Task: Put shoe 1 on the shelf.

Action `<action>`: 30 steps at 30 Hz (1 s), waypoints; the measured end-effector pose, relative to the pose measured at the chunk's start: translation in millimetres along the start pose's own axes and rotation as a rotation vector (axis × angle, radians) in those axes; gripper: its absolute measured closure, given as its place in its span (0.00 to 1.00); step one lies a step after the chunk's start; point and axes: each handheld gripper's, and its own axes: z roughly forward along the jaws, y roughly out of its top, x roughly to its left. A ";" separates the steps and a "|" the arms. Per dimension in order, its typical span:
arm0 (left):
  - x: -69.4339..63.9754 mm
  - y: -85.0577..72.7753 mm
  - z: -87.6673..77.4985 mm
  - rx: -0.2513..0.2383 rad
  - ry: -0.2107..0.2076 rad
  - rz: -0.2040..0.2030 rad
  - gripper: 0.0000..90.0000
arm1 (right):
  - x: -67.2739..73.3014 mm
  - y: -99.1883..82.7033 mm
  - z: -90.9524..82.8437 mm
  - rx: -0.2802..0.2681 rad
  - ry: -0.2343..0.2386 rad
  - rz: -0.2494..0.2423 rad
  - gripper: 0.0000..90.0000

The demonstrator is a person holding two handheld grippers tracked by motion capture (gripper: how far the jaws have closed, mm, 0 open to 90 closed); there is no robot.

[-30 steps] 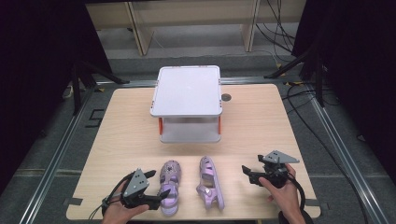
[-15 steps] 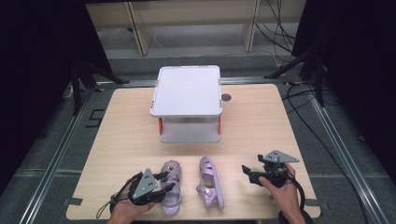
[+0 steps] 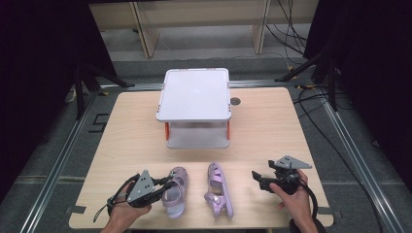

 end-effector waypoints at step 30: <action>47.1 80.9 -30.0 -0.164 -0.006 0.032 0.92 | 0.7 0.5 -3.3 -0.014 0.000 0.029 0.25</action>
